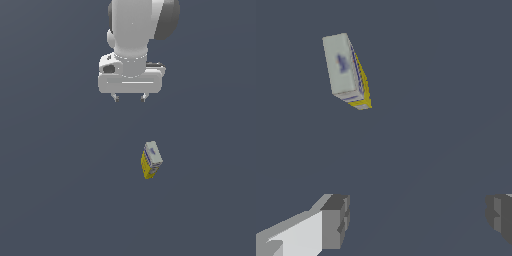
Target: Pick up the object and move it to a goal position.
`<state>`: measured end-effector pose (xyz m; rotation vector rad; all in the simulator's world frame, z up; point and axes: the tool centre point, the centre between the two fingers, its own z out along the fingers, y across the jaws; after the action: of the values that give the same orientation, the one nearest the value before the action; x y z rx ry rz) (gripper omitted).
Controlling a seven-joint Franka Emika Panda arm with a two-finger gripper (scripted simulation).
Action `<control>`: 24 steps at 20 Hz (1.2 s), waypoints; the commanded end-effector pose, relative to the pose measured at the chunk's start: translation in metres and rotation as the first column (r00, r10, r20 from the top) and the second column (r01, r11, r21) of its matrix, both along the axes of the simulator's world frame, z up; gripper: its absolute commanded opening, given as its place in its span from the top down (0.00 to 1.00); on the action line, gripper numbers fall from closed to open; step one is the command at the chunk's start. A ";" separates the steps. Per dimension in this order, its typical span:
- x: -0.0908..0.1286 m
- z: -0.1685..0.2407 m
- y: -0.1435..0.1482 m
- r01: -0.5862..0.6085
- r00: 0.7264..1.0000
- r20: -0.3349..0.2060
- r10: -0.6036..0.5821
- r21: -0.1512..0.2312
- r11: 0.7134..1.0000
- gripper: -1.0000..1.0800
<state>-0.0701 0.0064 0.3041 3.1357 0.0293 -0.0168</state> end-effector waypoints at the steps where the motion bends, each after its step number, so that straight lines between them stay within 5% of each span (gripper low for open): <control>1: 0.000 0.000 0.000 0.000 1.000 0.000 0.000 0.000 1.000 0.04; 15: 0.004 -0.003 0.025 -0.030 0.999 -0.018 0.030 0.002 1.000 0.04; 24: 0.034 -0.016 0.036 -0.062 0.998 -0.013 0.062 0.001 0.998 0.04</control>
<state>-0.0423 0.0394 0.2911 3.1341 0.1146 -0.0382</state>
